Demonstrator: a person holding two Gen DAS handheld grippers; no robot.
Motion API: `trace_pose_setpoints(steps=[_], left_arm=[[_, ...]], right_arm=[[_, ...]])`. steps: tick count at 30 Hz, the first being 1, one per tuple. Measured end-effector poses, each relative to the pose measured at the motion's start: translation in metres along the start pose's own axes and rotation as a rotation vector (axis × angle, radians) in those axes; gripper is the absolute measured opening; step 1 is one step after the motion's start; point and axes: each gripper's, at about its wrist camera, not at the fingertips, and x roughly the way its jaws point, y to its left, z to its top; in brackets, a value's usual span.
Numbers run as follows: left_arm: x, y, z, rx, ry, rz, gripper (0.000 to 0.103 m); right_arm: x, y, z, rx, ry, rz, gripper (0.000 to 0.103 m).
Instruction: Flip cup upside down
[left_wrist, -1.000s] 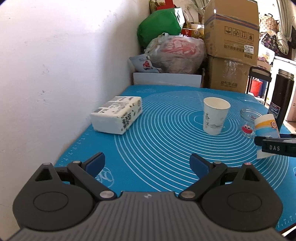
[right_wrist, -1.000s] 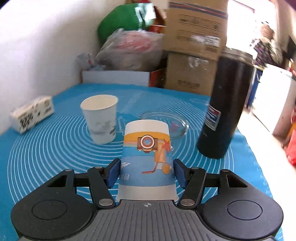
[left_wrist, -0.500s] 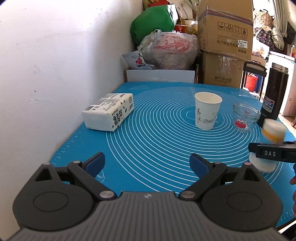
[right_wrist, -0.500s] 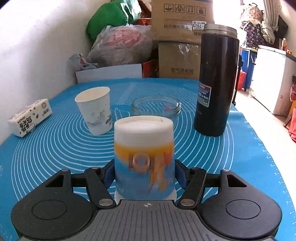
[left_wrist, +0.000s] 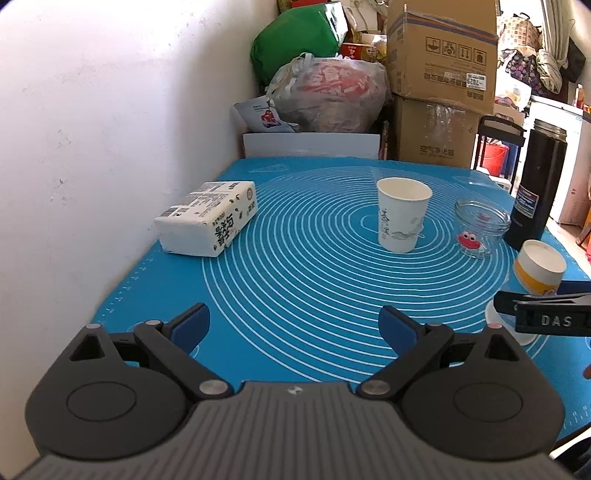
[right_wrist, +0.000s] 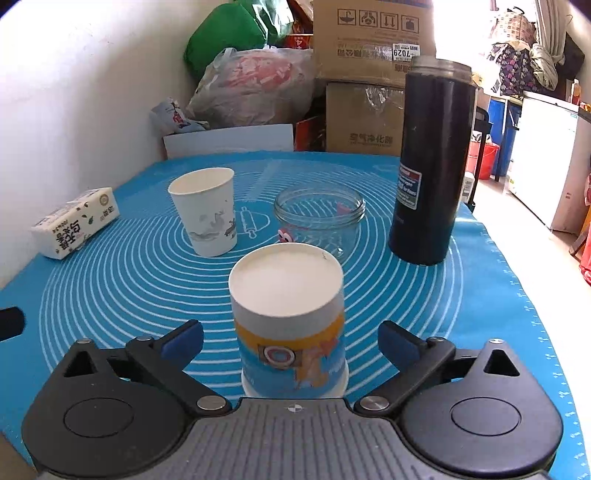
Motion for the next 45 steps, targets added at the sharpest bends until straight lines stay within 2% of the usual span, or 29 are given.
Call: trace_pose_setpoints(steps=[6,13,20,45], left_arm=[[-0.011,-0.008,0.000,0.015,-0.002,-0.023,0.097],[-0.030,-0.015,-0.004,0.028,-0.002,-0.034,0.097],[-0.043,-0.023,-0.012,0.056,0.006,-0.060,0.097],[-0.057,-0.037,-0.026,0.093,0.009,-0.100,0.097]], right_arm=[[-0.035,-0.007,-0.003,0.024,-0.004,0.026,0.103],[-0.084,-0.008,-0.014,-0.010,-0.044,0.030,0.103],[-0.113,-0.010,-0.026,-0.004,-0.050,0.032,0.103],[-0.133,-0.006,-0.040,-0.005,-0.068,0.038,0.103]])
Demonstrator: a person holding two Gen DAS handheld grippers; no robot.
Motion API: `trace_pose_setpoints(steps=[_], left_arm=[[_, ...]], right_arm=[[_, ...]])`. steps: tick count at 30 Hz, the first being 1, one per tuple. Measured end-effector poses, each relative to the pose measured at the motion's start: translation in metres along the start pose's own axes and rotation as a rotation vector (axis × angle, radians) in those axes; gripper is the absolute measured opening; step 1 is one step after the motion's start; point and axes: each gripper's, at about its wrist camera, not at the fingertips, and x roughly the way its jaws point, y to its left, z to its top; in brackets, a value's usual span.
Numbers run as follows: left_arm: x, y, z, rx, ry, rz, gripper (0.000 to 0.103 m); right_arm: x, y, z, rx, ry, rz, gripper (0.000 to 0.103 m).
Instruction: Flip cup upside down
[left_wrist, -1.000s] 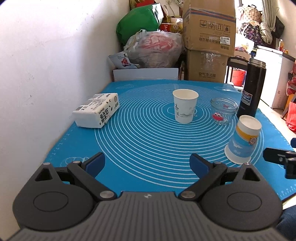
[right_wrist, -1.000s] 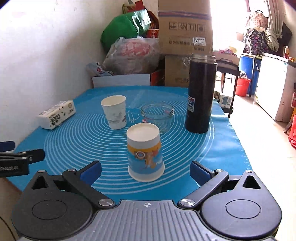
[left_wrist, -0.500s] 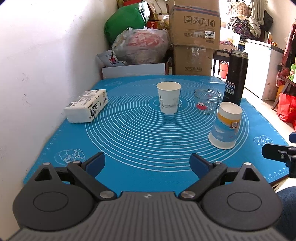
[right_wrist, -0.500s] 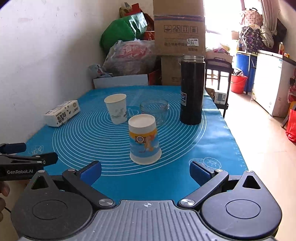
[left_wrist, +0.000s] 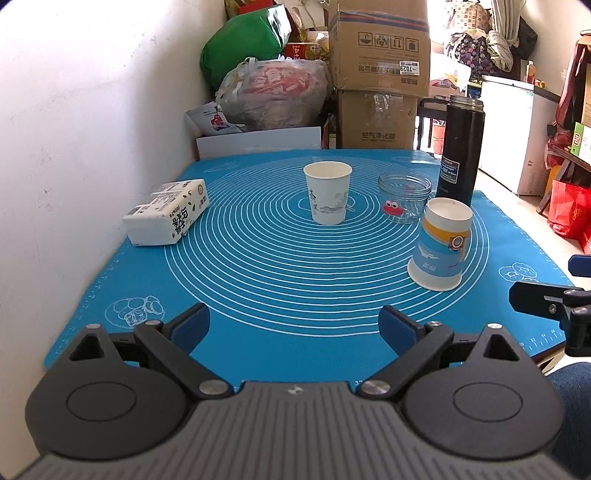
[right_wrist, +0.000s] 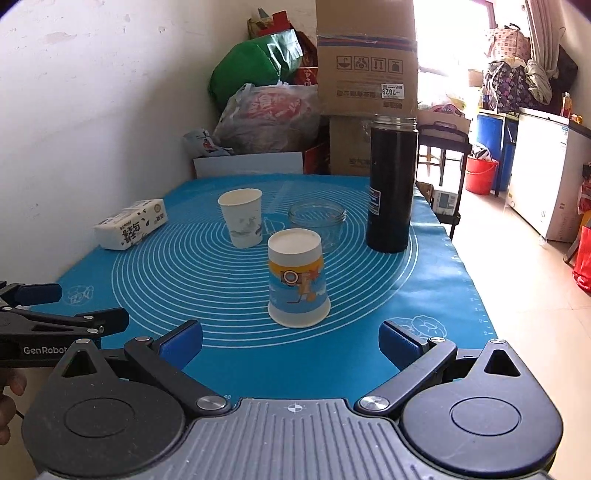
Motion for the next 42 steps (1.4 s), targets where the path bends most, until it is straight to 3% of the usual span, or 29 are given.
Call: trace_pose_setpoints(steps=[42], left_arm=[[0.0006,-0.0008,-0.0010,0.005,0.004,-0.004,0.097]], right_arm=[[-0.0029,0.0024,-0.0021,-0.001,0.008,0.008,0.103]])
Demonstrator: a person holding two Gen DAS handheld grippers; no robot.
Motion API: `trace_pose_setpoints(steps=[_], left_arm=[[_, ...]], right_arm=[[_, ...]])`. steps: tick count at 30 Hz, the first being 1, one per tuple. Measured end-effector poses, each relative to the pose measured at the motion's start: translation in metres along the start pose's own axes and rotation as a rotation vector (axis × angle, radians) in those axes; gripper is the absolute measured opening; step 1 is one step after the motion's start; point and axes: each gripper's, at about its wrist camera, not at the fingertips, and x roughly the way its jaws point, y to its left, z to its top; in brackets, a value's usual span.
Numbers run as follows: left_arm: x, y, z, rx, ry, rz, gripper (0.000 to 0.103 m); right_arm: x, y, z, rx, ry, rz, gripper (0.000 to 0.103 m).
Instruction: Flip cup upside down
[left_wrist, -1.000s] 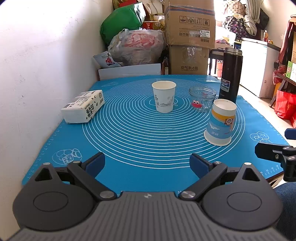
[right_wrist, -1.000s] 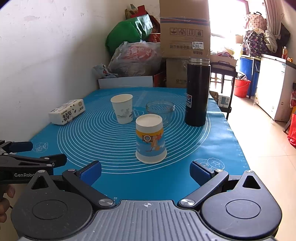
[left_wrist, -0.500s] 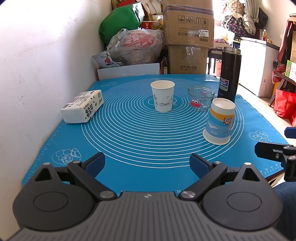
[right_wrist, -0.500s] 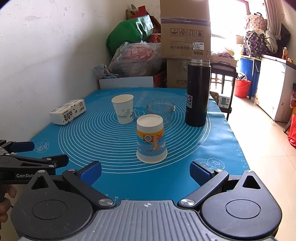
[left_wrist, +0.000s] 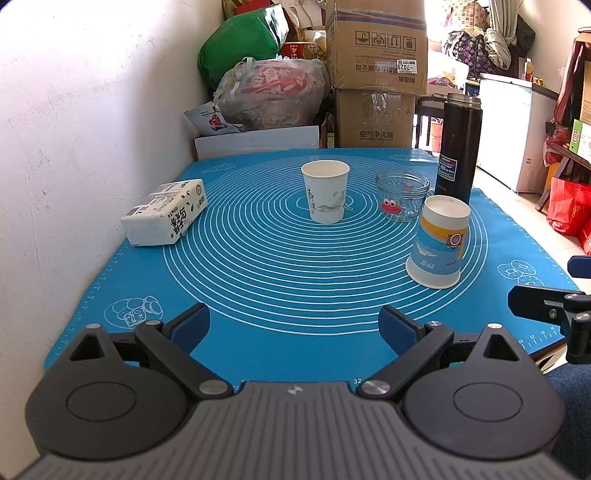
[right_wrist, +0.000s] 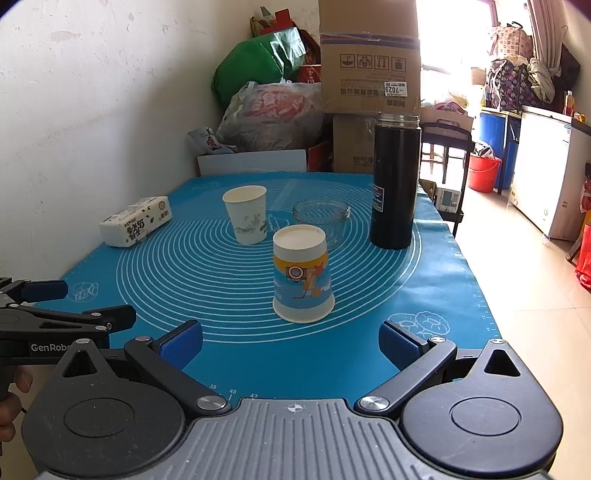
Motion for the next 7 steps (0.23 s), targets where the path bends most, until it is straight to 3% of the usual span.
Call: trace_pose_setpoints(steps=[7], left_arm=[[-0.0011,-0.0007,0.0002,0.008,-0.005,0.000,0.097]], right_arm=[[0.0007,-0.0010,-0.0006,0.005,0.002,0.003,0.103]])
